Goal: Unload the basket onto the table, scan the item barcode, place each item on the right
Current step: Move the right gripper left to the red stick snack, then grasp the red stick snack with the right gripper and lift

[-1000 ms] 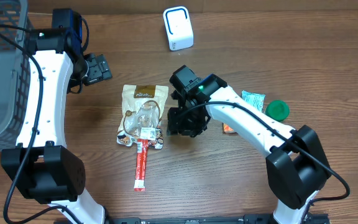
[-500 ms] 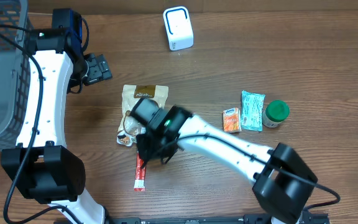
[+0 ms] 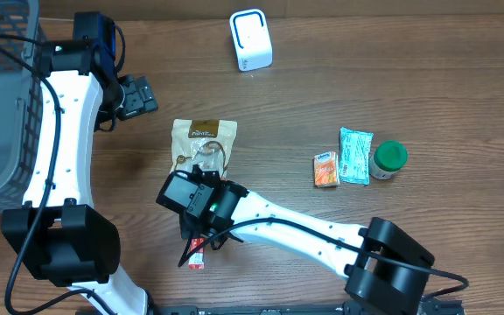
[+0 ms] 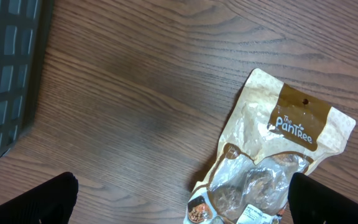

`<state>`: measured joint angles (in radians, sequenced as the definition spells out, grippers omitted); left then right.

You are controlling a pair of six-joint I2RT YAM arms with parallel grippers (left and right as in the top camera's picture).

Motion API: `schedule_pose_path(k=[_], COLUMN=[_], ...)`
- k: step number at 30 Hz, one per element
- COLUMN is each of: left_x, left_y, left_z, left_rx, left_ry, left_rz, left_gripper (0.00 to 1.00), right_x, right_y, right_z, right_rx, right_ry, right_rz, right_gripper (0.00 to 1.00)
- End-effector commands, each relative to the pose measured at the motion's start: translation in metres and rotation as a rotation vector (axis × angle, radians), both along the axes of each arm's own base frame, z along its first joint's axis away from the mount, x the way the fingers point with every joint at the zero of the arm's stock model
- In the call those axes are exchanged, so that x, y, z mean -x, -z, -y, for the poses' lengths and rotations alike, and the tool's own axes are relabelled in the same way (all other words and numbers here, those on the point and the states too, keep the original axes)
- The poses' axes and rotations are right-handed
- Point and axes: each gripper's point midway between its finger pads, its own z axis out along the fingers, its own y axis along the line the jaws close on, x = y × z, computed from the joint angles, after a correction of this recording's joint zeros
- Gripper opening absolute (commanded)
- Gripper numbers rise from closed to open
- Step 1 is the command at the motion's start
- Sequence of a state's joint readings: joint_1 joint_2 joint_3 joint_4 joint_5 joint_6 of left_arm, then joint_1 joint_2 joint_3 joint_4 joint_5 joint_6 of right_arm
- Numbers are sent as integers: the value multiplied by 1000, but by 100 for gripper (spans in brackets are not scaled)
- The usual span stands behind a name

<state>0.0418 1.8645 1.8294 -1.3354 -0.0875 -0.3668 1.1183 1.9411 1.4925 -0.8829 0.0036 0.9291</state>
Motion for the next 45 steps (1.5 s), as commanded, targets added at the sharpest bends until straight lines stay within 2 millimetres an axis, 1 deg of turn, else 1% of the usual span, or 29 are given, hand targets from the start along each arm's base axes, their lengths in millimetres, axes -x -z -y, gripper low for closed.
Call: schedule_pose_path(k=[1, 5, 9, 10, 11, 14, 18, 26, 27, 30, 32, 36, 39, 41, 43, 44, 45], left_x=[-2, -2, -2, -2, -2, -2, -2, -2, -2, -2, -2, -2, -2, -2, -2, -2, -2], left_y=[-3, -3, -3, -3, -3, -3, -3, -3, -3, -3, -3, -3, -3, -3, -3, -3, -3], left_z=[-3, -3, -3, -3, -3, -3, -3, -3, -3, -3, -3, -3, -3, -3, -3, -3, -3], left_rx=[-9, -9, -9, -9, -9, -9, -9, -9, -9, -9, -9, -9, -9, -9, -9, -9, -9], left_ry=[-5, -5, -5, -5, -5, -5, -5, -5, -5, -5, -5, -5, -5, -5, -5, -5, -5], left_rz=[10, 10, 10, 11, 10, 11, 10, 11, 11, 10, 10, 11, 10, 10, 10, 10, 10], left_gripper=[100, 100, 100, 100, 100, 100, 100, 100, 100, 100, 100, 100, 100, 100, 100, 100, 100], right_x=[0, 3, 5, 6, 7, 8, 8, 13, 12, 12, 11, 14, 16, 15, 13, 12, 12], right_y=[8, 11, 21, 24, 26, 34, 38, 54, 55, 55, 56, 63, 69, 71, 72, 72, 72], right_z=[-2, -3, -1, 0, 0, 0, 0, 1, 1, 0, -1, 1, 2, 3, 4, 5, 4], right_rx=[18, 27, 55, 61, 65, 79, 83, 107, 107, 105, 99, 95, 77, 68, 60, 59, 58], right_ry=[9, 1, -3, -4, -5, -6, -7, 17, 17, 17, 18, 39, 44, 50, 58, 60, 59], right_rz=[11, 26, 11, 5, 0, -15, -17, -59, -59, -57, -55, -69, -99, -114, -130, -131, -134], right_gripper=[8, 15, 24, 36, 40, 41, 40, 39, 36, 33, 33, 40, 40, 36, 23, 13, 8])
